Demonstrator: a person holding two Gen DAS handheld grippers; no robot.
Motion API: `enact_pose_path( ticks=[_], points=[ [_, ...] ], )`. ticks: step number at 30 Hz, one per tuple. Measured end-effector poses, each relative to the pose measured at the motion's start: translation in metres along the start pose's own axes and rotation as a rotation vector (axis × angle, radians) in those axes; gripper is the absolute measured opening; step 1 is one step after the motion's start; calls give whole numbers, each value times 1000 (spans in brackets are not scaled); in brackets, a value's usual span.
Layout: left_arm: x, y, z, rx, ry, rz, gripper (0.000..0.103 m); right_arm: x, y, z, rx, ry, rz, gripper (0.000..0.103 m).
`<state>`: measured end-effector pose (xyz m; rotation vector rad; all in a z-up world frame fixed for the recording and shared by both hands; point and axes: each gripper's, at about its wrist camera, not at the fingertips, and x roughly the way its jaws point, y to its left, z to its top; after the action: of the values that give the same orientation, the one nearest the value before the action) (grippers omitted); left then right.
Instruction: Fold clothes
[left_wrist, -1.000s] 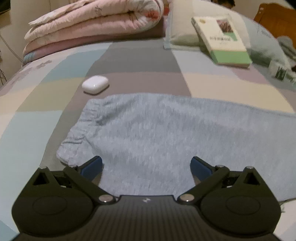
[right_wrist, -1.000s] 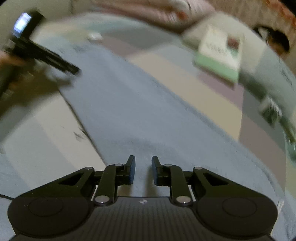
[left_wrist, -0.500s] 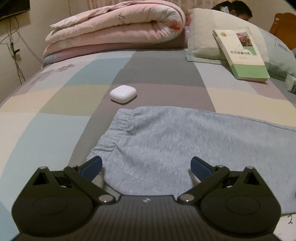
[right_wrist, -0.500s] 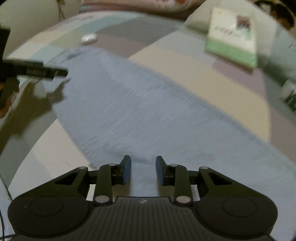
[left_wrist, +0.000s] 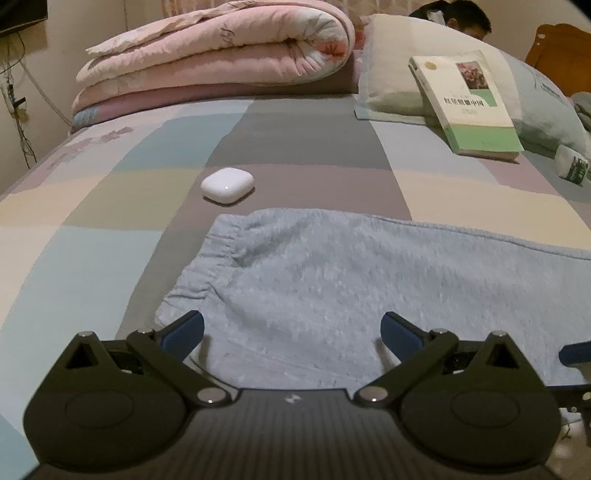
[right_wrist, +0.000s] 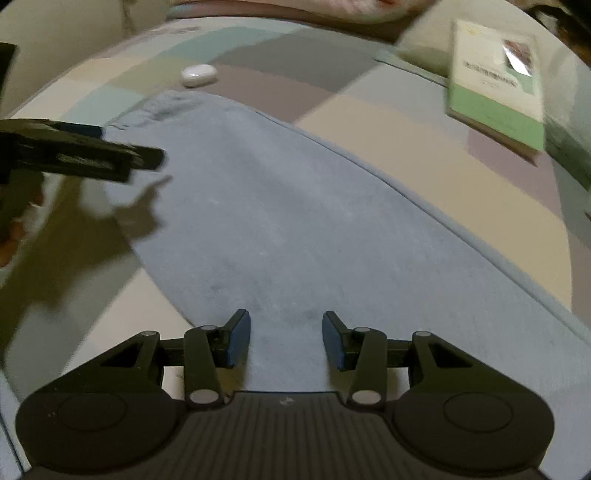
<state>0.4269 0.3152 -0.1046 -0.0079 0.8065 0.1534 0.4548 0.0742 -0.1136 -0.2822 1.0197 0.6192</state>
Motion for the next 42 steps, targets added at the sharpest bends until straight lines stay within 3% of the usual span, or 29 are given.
enact_pose_path(
  ticks=[2, 3, 7, 12, 16, 18, 21, 25, 26, 27, 30, 32, 34, 37, 39, 42],
  points=[
    [1, -1, 0, 2, 3, -5, 102, -16, -12, 1, 46, -7, 72, 59],
    [0, -1, 0, 1, 2, -9, 102, -27, -21, -3, 72, -14, 66, 64],
    [-4, -8, 0, 19, -5, -15, 102, -79, -64, -41, 134, -46, -82, 71],
    [-6, -31, -1, 91, -21, 12, 102, -139, -128, -132, 310, -48, -141, 78],
    [-2, -57, -8, 129, 2, 39, 102, -158, -156, -195, 350, -43, -219, 80],
    [-5, -80, -8, 194, 25, 33, 101, -160, -169, -215, 371, -61, -230, 84],
    [-24, -122, -1, 275, 2, -18, 101, -161, -181, -228, 407, -114, -201, 84],
    [-36, -183, 13, 303, -11, -241, 102, -169, -182, -239, 405, -202, -148, 87],
    [-31, -198, 14, 318, -7, -262, 102, -171, -180, -241, 397, -230, -153, 88],
    [-25, -213, 15, 340, -1, -271, 102, -174, -179, -243, 394, -252, -155, 90],
    [9, -237, 11, 419, 44, -146, 101, -181, -181, -251, 381, -300, -132, 92],
    [29, -231, 11, 383, 70, -135, 103, -185, -185, -256, 374, -313, -111, 92],
    [42, -212, 20, 273, 73, -155, 103, -188, -191, -262, 373, -317, -118, 93],
    [63, -186, 37, 148, 59, -96, 103, -187, -202, -271, 410, -312, -118, 94],
    [76, -170, 49, 76, 58, -104, 103, -186, -210, -276, 441, -307, -113, 94],
    [85, -166, 60, 62, 65, -81, 103, -184, -217, -284, 487, -290, -102, 94]
  ],
)
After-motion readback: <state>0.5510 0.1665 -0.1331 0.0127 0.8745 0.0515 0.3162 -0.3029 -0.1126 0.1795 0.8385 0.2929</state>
